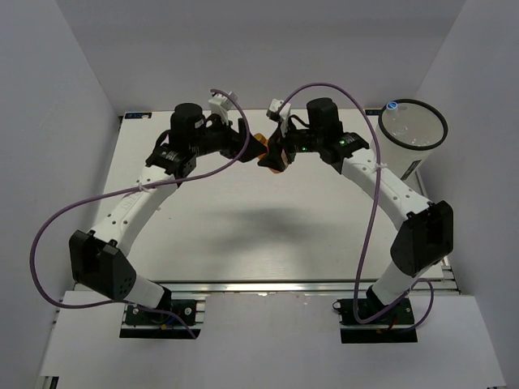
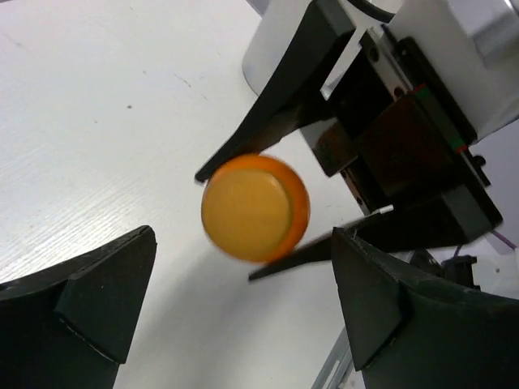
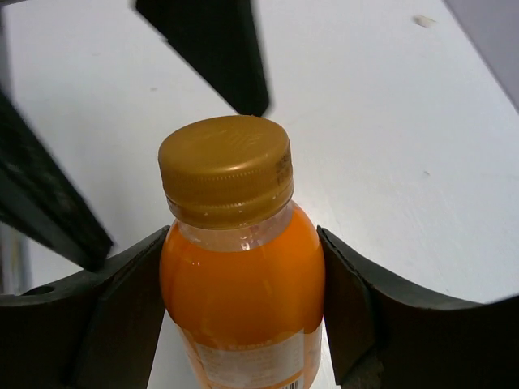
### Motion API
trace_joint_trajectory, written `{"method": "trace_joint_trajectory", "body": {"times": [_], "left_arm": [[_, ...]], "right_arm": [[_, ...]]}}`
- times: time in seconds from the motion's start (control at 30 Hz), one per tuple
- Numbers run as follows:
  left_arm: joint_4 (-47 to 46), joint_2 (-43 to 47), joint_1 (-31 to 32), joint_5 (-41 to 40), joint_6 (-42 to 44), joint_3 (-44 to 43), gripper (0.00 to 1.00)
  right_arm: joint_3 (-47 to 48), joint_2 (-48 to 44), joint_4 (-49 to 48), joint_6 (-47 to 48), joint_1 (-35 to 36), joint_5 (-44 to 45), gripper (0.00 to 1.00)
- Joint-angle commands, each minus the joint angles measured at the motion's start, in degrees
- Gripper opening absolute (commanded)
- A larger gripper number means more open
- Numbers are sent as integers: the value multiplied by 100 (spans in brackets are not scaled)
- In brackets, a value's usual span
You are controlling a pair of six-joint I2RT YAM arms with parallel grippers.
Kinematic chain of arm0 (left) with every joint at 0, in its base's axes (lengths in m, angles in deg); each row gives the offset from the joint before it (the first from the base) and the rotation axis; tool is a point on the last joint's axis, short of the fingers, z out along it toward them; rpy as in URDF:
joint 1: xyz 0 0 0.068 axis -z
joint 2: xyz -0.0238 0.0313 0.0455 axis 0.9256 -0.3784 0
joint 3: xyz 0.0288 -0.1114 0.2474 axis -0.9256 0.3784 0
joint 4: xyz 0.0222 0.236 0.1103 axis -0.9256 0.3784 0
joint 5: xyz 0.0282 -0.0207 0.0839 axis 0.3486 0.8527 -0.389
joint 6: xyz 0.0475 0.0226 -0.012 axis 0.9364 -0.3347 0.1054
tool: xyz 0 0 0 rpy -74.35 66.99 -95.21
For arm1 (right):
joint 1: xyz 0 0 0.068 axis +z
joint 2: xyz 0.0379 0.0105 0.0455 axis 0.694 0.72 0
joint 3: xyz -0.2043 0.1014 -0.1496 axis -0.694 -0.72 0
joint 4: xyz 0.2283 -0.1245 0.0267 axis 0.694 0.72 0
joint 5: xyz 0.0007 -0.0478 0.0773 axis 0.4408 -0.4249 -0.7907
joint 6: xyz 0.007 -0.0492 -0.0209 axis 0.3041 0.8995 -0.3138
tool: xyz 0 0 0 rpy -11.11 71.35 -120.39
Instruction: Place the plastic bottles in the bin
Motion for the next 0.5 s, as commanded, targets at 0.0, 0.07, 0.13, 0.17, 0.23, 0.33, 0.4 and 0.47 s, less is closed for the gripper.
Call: {"method": "trace_joint_trajectory", "body": {"times": [0.0, 0.07, 0.13, 0.17, 0.23, 0.33, 0.4, 0.47], "left_arm": [[180, 319, 65, -510, 7, -367, 98], [575, 258, 38, -1669, 51, -981, 98], [779, 144, 12, -2538, 87, -1612, 98], [927, 83, -58, -2717, 87, -1790, 98], [1025, -58, -146, -2929, 95, -2002, 98], [1087, -198, -444, -3106, -167, -1924, 98], [1113, -217, -655, -3123, -247, -1626, 98], [965, -112, -805, -3123, -308, -1153, 98]], "right_arm": [[-55, -313, -524, -360, -269, 1053, 22], [-56, -418, -481, -536, -741, 1099, 21], [127, -532, -428, -772, -1338, 1326, 20], [251, -568, -402, -852, -1577, 1406, 20], [532, -603, -349, -1053, -2061, 1721, 20], [1173, -577, -173, -1563, -3028, 2529, 21], [1796, -385, 212, -1774, -3740, 3178, 22], [2289, -87, 564, -1854, -4388, 3348, 22]]}}
